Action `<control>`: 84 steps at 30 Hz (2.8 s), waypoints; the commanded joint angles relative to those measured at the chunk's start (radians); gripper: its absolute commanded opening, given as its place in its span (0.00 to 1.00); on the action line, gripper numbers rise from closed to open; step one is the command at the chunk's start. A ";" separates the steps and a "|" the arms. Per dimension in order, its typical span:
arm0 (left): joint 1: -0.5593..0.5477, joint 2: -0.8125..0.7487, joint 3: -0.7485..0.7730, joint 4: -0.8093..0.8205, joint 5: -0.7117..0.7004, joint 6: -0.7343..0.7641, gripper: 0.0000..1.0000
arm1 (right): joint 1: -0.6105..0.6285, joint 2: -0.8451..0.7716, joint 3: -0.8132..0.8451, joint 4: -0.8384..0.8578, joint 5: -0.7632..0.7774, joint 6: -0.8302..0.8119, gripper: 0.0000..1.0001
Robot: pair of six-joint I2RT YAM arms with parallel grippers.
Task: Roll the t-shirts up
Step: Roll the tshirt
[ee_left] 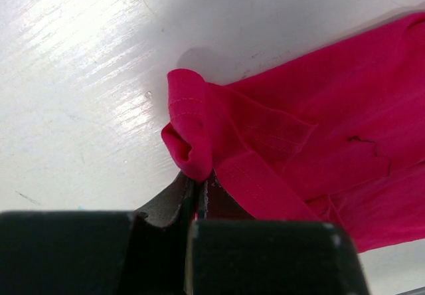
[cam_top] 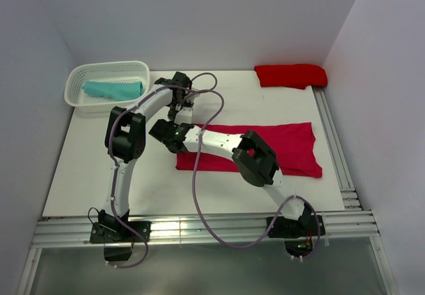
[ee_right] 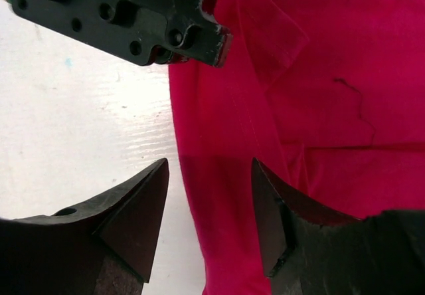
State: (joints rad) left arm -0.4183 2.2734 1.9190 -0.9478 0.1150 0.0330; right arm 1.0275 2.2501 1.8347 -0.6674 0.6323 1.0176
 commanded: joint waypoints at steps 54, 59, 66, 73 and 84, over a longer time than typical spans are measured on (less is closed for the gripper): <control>0.214 -0.226 -0.162 0.032 0.564 0.111 0.66 | -0.282 -0.165 -0.956 1.338 -0.727 0.352 0.05; 0.228 -0.169 -0.248 0.128 0.669 0.101 0.66 | -0.287 -0.164 -0.977 1.355 -0.727 0.368 0.04; 0.228 -0.080 -0.287 0.299 0.736 -0.025 0.66 | -0.294 -0.161 -0.997 1.373 -0.730 0.381 0.04; 0.227 0.009 -0.276 0.372 0.753 -0.114 0.64 | -0.302 -0.153 -1.005 1.384 -0.738 0.386 0.04; 0.170 0.049 -0.198 0.307 0.539 -0.133 0.14 | -0.300 -0.164 -0.986 1.324 -0.723 0.345 0.03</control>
State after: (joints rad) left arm -0.2058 2.3146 1.6928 -0.6296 0.8413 -0.1265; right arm 0.7322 2.0689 0.8574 0.7673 -0.1055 1.4078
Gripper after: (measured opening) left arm 0.178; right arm 0.080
